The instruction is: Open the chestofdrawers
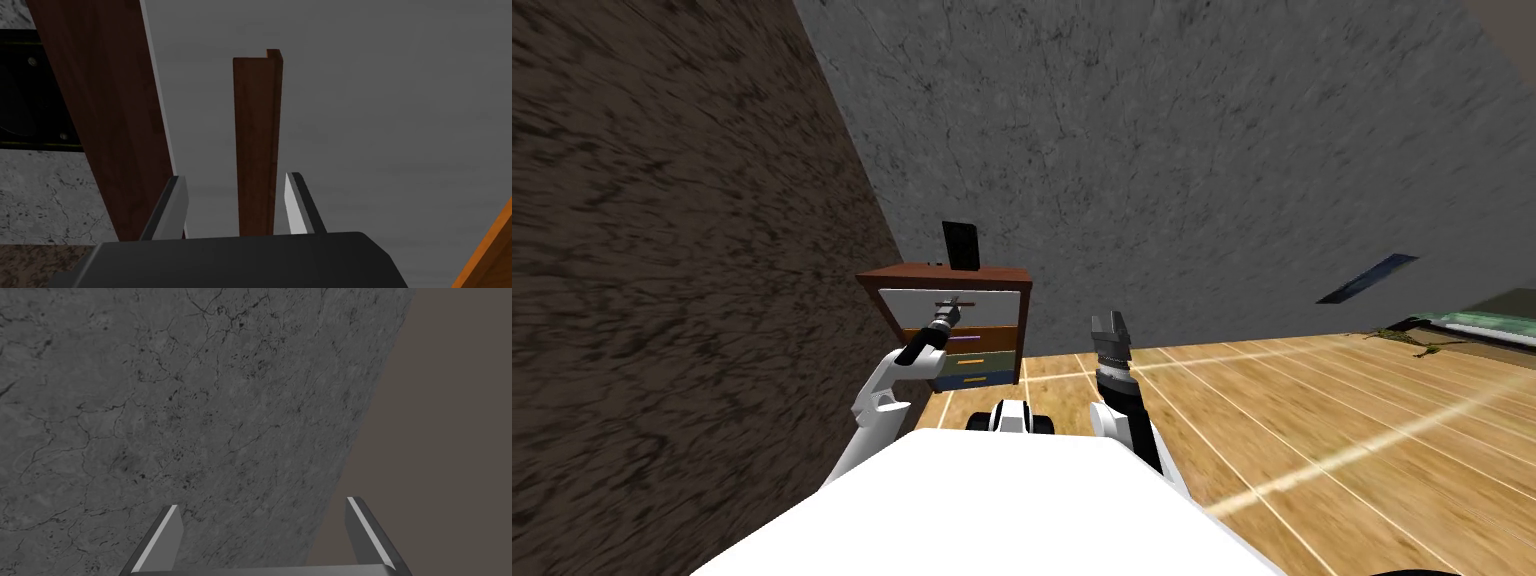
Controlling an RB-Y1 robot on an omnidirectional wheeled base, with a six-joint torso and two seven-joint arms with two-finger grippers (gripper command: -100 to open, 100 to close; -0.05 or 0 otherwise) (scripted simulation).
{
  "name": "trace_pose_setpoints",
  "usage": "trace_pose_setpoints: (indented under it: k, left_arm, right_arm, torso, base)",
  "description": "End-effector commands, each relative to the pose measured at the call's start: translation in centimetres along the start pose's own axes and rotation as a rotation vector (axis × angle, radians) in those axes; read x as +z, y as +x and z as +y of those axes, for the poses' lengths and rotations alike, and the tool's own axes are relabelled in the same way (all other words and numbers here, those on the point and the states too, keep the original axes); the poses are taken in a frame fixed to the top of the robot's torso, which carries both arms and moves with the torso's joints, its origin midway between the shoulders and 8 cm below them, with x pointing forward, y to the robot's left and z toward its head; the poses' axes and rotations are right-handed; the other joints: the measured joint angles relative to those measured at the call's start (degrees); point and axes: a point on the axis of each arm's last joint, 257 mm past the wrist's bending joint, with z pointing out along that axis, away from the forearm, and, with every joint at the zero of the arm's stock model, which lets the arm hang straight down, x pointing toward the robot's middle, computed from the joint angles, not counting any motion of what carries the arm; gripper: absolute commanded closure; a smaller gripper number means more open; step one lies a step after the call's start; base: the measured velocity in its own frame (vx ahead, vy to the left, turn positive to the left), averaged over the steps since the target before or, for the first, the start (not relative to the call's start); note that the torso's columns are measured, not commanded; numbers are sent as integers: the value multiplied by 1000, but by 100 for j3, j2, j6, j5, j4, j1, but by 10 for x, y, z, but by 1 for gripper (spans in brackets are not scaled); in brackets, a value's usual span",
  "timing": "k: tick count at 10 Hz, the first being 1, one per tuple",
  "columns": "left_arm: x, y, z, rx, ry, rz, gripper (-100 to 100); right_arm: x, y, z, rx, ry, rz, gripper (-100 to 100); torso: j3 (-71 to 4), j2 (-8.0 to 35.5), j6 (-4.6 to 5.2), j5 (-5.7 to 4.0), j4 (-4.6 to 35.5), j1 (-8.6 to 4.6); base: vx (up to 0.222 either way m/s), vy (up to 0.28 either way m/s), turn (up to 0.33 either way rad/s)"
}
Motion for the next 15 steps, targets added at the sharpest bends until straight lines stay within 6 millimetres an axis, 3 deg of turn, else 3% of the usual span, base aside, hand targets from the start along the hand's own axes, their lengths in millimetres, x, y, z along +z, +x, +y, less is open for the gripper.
trace_pose_setpoints:
  k: [1, 7, 8, 9, 11, 13, 14, 15]
  left_arm:
    - [-17, 15, -1, 4, 4, 48, 100]
    - [-61, 52, 0, -12, -2, 163, 100]
    - [-57, 46, 3, -7, -6, 147, 100]
    - [-46, 55, -5, -19, 37, 179, 100]
    - [-29, 59, 1, -19, 33, 184, 100]
    - [-23, 55, 24, -14, -12, 175, 100]
    - [-11, 66, 4, -26, 51, 208, 100]
    - [-3, 68, 5, -25, 53, 211, 100]
  right_arm:
    - [0, 0, 0, 0, 0, 0, 0]
    - [0, 0, 0, 0, 0, 0, 0]
    - [0, 0, 0, 0, 0, 0, 0]
    - [0, 0, 0, 0, 0, 0, 0]
    - [0, 0, 0, 0, -1, 0, 0]
    - [0, 0, 0, 0, 0, 0, 0]
    - [0, 0, 0, 0, 0, 0, 0]
    - [0, 0, 0, 0, -1, 0, 0]
  torso:
    - [3, 15, -8, -19, 34, 1]
    - [23, 40, 10, -4, 17, -1]
    - [21, 37, 18, -4, 14, -7]
    - [24, 41, 19, -3, 13, -5]
    - [45, 72, 30, -5, 20, -19]
    - [9, 13, 32, -8, 2, -38]
    - [-9, -18, 40, -2, -21, -37]
    - [6, 13, 53, -1, -17, -42]
  base:
    - [111, -37, 187]
    - [90, -19, 179]
    - [35, -9, 34]
    - [-105, -13, 7]
    - [-137, 9, 1]
    - [-25, -9, 10]
    - [-124, -7, 10]
    - [-164, -9, -6]
